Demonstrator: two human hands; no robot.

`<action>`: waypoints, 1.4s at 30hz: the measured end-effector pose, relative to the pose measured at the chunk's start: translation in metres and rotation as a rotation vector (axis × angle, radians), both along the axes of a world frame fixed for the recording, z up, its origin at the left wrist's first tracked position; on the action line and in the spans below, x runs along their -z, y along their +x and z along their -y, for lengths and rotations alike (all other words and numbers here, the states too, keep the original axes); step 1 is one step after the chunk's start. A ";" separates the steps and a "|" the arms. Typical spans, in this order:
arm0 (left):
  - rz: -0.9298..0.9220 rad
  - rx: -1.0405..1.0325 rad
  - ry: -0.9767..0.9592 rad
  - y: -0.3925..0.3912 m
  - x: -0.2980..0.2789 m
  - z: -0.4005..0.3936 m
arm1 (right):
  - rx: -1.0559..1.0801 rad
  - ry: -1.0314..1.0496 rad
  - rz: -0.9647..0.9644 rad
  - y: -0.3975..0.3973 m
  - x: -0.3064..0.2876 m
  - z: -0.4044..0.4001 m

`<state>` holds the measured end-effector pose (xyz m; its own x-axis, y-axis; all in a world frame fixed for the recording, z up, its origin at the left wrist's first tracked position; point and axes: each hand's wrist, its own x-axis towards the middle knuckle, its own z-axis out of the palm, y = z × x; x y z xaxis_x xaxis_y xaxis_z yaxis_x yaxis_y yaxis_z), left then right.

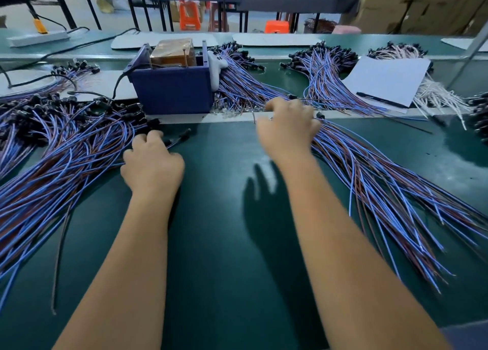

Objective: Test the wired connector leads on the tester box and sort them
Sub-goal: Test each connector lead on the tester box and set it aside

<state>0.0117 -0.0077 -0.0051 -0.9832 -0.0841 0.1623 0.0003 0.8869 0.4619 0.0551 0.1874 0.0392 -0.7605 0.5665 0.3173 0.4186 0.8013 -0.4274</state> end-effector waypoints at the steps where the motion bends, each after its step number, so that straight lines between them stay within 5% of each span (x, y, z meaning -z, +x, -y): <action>1: 0.040 -0.019 -0.034 -0.001 0.000 0.003 | -0.099 -0.057 -0.007 -0.007 0.006 0.019; 5: 0.002 -0.019 -0.019 -0.002 0.001 0.006 | -0.437 -0.359 -0.020 -0.016 0.039 0.080; 8: -0.024 -0.016 0.017 -0.006 0.005 0.007 | -0.476 -0.213 0.031 -0.020 0.057 0.088; 12: -0.125 0.022 0.176 -0.011 0.010 0.007 | -0.484 -0.401 -0.084 -0.025 0.057 0.077; 15: -0.229 0.098 0.503 -0.011 0.007 0.003 | -0.464 -0.583 -0.188 -0.021 0.056 0.073; 18: -0.232 0.198 1.039 -0.005 -0.004 -0.004 | -0.471 -0.832 -0.281 -0.020 0.051 0.074; 22: 0.102 0.638 1.726 0.009 -0.019 -0.014 | -0.655 -1.302 -0.274 -0.016 0.042 0.070; 24: 0.353 0.818 1.683 0.014 -0.023 -0.019 | -0.743 -1.491 -0.294 -0.014 0.039 0.066; 31: 0.856 1.081 0.835 0.018 -0.015 -0.021 | -0.519 -1.767 -0.537 -0.018 0.035 0.049; 33: 0.922 1.171 0.785 0.012 -0.015 -0.010 | -0.537 -1.777 -0.544 -0.017 0.036 0.045; 36: 0.845 1.080 0.913 -0.001 -0.013 0.010 | -0.588 -1.799 -0.518 -0.019 0.038 0.045; 42: 0.381 0.318 1.192 -0.023 -0.003 -0.003 | -0.652 -1.663 -0.378 -0.019 0.037 0.055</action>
